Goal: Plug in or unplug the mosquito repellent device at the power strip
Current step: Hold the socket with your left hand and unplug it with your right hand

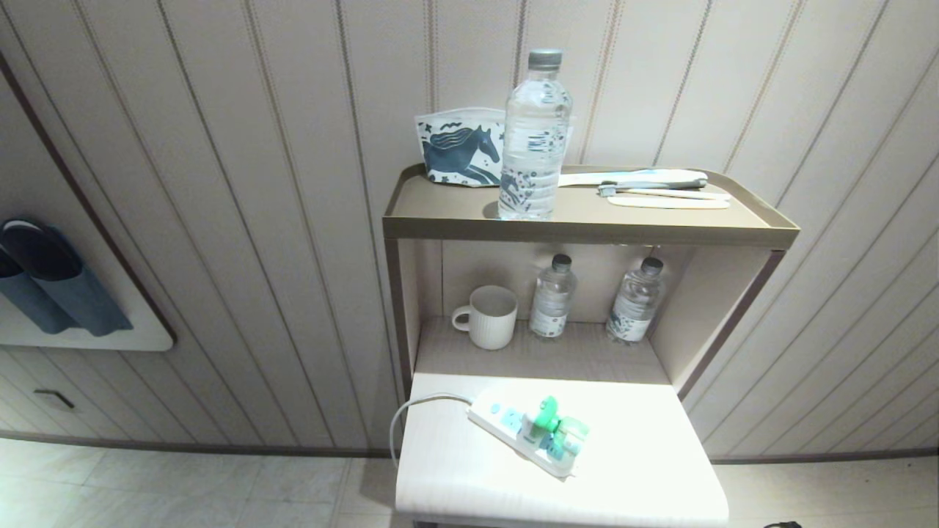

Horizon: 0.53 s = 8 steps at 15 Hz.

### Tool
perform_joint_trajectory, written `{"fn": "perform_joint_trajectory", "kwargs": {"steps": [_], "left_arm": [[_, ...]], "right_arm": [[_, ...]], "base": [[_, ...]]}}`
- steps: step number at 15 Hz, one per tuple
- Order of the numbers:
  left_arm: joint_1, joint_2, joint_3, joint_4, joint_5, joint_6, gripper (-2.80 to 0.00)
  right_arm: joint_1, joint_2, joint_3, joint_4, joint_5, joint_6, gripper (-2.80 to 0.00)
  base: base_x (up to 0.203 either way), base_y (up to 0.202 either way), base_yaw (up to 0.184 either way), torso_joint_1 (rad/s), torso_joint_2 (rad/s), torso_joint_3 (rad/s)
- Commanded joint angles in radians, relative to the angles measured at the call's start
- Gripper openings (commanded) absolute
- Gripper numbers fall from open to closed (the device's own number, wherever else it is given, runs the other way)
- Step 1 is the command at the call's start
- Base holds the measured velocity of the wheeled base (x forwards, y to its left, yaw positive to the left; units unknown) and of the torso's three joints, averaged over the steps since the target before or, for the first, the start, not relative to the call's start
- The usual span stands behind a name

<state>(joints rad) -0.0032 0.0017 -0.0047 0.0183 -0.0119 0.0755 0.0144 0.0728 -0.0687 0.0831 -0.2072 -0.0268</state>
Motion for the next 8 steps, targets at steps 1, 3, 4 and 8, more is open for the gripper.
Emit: {"fn": "perform_joint_trajectory", "kwargs": {"steps": [1, 3, 4, 8], "left_arm": [[0.0, 0.0, 0.0, 0.0, 0.0, 0.001, -2.8], [0.0, 0.0, 0.0, 0.0, 0.0, 0.001, -2.8], [0.0, 0.0, 0.0, 0.0, 0.0, 0.0, -2.8], [0.0, 0.0, 0.0, 0.0, 0.0, 0.0, -2.8]], "right_arm": [[-0.011, -0.068, -0.003, 0.017, 0.051, -0.022, -2.8], [-0.011, -0.067, 0.016, 0.017, 0.167, 0.057, -2.8], [-0.011, -0.068, 0.035, 0.012, 0.204, 0.07, -2.8], [-0.011, -0.07, 0.041, -0.014, 0.178, 0.077, -2.8]], "base": [[0.0, 0.0, 0.0, 0.0, 0.0, 0.0], [0.0, 0.0, 0.0, 0.0, 0.0, 0.0], [0.0, 0.0, 0.0, 0.0, 0.0, 0.0], [0.0, 0.0, 0.0, 0.0, 0.0, 0.0]]}}
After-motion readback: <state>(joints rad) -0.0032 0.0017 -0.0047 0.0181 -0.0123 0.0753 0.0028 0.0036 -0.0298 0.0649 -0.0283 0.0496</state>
